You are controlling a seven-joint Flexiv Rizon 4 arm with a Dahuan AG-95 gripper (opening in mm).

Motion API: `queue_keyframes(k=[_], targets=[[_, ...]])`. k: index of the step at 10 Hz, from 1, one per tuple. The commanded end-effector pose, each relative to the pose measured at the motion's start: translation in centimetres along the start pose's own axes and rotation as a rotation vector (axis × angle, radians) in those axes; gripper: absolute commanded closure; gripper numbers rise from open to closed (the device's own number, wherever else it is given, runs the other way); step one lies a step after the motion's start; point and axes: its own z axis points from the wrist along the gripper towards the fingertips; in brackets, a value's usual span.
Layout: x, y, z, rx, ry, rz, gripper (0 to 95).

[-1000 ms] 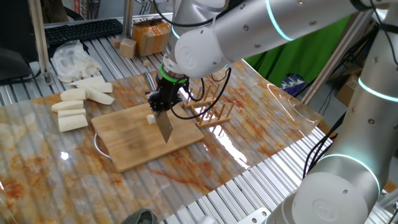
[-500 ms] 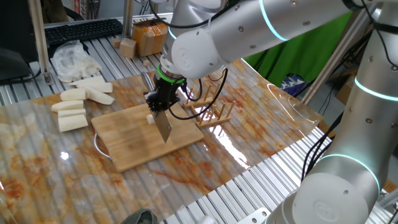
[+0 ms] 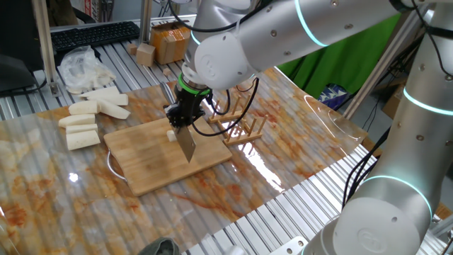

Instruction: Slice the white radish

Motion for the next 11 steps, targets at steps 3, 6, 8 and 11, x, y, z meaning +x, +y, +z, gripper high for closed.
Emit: queue_keyframes(k=[3, 6, 8, 11], targets=[[0.0, -0.1, 0.2, 0.007, -0.002, -0.002, 95.0], [0.0, -0.2, 0.3, 0.014, -0.004, -0.004, 95.0], [0.1, -0.2, 0.6, 0.015, -0.005, -0.008, 95.0], [0.2, -0.4, 1.5, 0.007, -0.010, -0.009, 95.0]])
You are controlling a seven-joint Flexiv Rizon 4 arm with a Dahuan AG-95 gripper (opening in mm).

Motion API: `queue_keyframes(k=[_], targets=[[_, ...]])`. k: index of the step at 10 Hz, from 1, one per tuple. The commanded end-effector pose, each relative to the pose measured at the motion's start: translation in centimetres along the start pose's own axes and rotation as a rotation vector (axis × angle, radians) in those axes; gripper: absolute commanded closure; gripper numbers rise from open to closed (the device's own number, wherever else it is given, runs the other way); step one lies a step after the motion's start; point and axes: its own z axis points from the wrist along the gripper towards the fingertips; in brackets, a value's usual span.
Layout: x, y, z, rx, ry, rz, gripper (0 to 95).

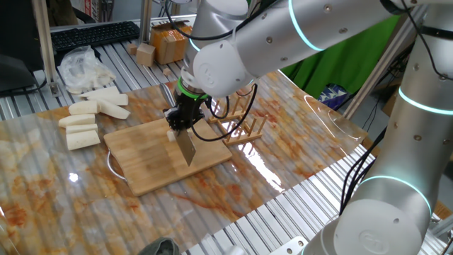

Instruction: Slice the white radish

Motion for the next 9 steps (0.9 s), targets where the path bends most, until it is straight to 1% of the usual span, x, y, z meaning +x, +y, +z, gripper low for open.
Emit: queue_keyframes(k=[1, 4, 6, 9], targets=[[-0.03, 0.00, 0.27, 0.004, -0.001, 0.008, 95.0], [0.06, 0.08, 0.50, 0.007, 0.000, 0.015, 95.0], [0.02, 0.17, 0.43, 0.001, 0.013, 0.015, 95.0], [0.03, 0.30, 0.28, 0.008, 0.023, 0.016, 95.0]])
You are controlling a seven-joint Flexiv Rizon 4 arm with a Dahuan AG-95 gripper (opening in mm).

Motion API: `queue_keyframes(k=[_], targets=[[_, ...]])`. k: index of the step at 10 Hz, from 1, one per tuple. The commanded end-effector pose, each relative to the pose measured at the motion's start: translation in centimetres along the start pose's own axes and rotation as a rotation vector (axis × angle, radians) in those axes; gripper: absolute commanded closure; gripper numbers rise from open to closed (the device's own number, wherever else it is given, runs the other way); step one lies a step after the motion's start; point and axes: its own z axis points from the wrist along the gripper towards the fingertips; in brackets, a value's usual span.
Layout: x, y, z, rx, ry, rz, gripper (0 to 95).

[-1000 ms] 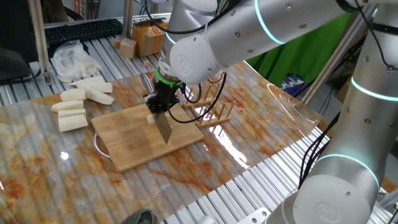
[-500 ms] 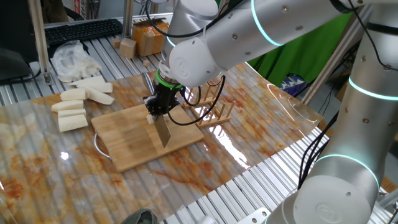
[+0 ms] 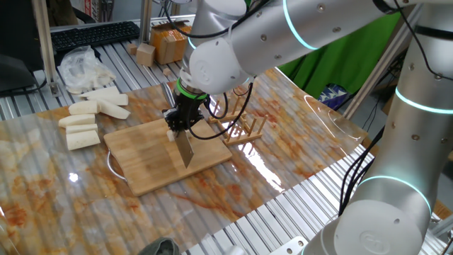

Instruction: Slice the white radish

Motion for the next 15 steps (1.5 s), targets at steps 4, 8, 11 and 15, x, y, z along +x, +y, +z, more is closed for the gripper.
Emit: queue_keyframes(k=[4, 8, 11, 15], targets=[[0.0, 0.2, -0.3, 0.003, 0.005, 0.002, 95.0], [0.0, 0.3, -0.7, 0.004, 0.007, 0.010, 95.0], [0.0, 0.2, -0.6, 0.003, 0.020, 0.011, 95.0], [0.1, 0.1, 0.1, -0.004, 0.045, 0.033, 95.0]])
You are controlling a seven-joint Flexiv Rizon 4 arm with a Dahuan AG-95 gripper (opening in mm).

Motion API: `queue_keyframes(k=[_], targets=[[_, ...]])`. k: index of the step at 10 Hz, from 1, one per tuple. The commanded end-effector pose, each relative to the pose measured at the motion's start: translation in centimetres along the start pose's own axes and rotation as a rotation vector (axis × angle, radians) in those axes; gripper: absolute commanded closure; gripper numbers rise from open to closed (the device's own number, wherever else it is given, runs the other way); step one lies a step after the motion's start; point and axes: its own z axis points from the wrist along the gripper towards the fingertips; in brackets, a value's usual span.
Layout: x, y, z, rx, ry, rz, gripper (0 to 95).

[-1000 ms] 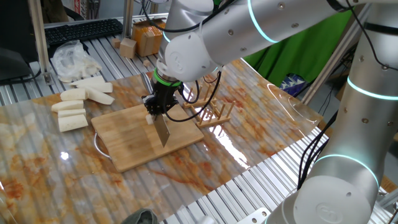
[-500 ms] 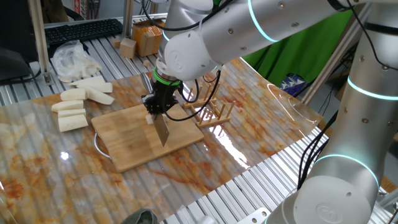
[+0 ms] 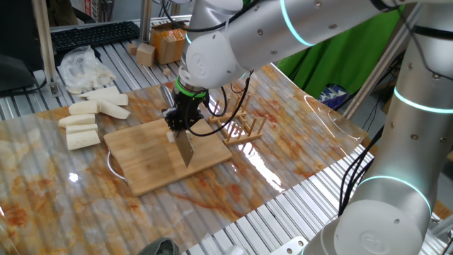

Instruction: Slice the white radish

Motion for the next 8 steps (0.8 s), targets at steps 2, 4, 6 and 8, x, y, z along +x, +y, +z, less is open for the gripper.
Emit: queue_keyframes(k=[2, 4, 6, 8], targets=[[0.09, 0.25, -0.12, 0.014, 0.000, 0.015, 95.0], [0.11, 0.30, -0.15, 0.010, -0.005, 0.016, 95.0], [0.13, 0.35, -0.18, 0.011, -0.006, 0.017, 95.0], [0.12, 0.47, -0.57, 0.011, -0.009, 0.022, 95.0]])
